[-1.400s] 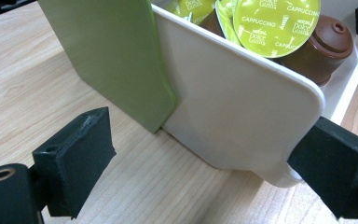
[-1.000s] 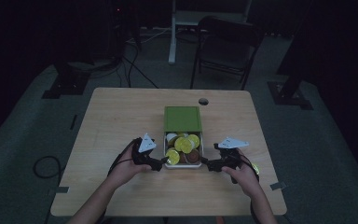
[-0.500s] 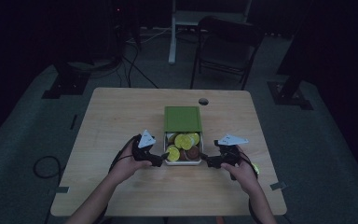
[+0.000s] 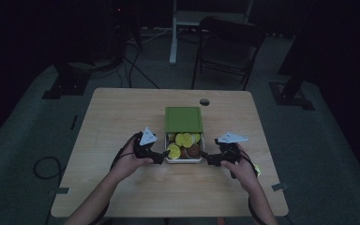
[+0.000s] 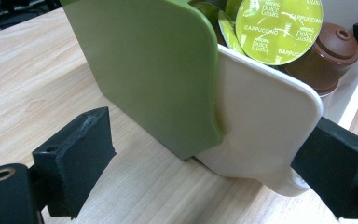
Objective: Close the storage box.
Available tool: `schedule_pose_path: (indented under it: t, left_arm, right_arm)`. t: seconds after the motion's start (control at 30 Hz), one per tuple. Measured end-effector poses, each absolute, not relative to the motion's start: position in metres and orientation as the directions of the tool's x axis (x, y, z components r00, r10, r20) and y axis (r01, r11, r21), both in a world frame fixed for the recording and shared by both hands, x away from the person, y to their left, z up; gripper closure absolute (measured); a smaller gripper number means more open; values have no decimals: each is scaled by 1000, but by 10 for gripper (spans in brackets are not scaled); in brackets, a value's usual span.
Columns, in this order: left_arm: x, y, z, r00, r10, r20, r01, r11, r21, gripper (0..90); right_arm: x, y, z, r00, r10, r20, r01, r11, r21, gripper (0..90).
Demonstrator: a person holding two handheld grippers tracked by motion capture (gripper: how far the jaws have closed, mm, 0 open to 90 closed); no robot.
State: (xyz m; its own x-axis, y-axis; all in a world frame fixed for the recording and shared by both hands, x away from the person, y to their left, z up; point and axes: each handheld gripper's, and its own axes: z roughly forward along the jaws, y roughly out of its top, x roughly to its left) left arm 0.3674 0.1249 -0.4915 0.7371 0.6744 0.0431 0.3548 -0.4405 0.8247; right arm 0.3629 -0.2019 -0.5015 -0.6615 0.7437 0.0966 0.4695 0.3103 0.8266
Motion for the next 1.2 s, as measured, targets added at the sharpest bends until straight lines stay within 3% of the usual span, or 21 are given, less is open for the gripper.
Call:
schedule_pose_path:
  t: [0.8, 1.2]
  left_arm:
    - [389, 125, -494, 697, 716, 35, 373, -404, 835, 88]
    - [395, 121, -492, 677, 732, 77, 360, -421, 833, 85]
  right_arm:
    - [383, -198, -502, -620, 778, 107, 487, 275, 829, 114]
    - [389, -197, -504, -586, 802, 111, 490, 242, 837, 114]
